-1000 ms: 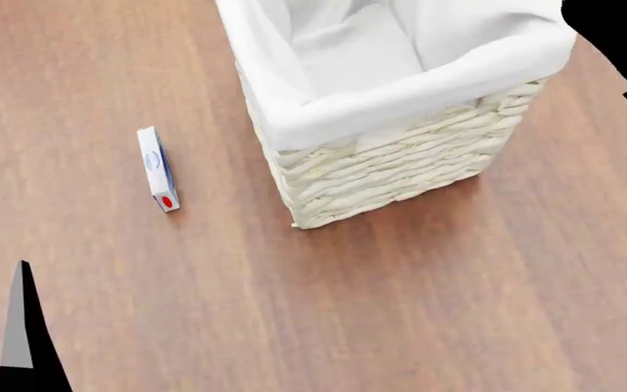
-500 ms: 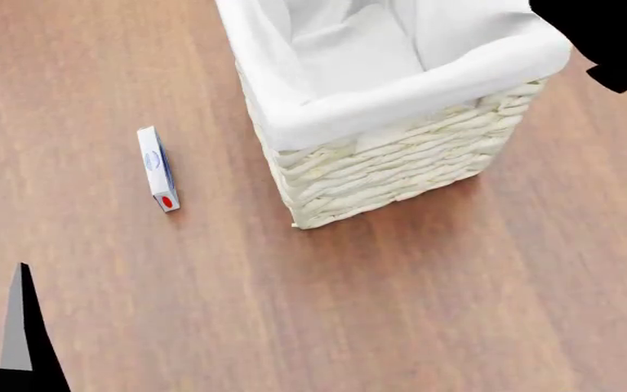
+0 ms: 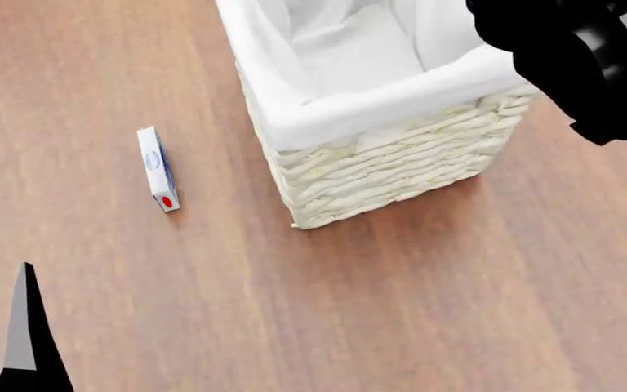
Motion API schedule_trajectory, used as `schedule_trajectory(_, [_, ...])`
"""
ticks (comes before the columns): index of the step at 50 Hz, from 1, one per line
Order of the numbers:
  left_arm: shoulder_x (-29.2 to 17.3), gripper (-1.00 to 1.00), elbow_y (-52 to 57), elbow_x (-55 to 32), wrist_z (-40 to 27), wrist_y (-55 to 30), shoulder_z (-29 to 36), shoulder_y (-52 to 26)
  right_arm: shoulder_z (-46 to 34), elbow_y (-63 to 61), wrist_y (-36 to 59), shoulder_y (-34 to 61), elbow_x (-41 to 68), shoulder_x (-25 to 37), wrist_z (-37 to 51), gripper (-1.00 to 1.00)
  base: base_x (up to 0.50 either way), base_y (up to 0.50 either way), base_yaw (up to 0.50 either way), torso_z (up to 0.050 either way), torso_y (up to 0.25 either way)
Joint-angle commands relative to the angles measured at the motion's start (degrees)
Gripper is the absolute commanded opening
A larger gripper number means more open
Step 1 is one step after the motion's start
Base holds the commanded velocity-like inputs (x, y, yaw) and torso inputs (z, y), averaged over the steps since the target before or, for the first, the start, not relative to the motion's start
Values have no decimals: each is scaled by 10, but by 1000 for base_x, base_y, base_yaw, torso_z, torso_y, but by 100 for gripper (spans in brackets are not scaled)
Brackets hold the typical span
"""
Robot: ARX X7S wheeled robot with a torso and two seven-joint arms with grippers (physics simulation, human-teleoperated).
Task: Pick up the alphabet soup and the cream cheese box, and put them in the basket.
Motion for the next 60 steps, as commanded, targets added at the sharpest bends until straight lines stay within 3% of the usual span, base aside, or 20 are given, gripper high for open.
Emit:
schedule_trajectory(1, [-2,100,4,0,-1,-4,1,0,4,-15,-4,-10,-24,6,-5,-100,0,0,0,0,0])
schedule_trajectory(39, [-7,100,8,1,-7,-4,4,1,-7,-7,-8,-36,-35,5,0,-100,0,0,0,0,1])
schedule_trajectory(40, [-7,100,8,1,-7,-4,4,1,-6,-7,-7,-35,-34,5,1,100,0,0,0,0,0])
schedule_trajectory(60, [-10,100,13,2,-10,-5,6,2,-7,-12,-6,-32,-39,6,5,100,0,0,0,0,1])
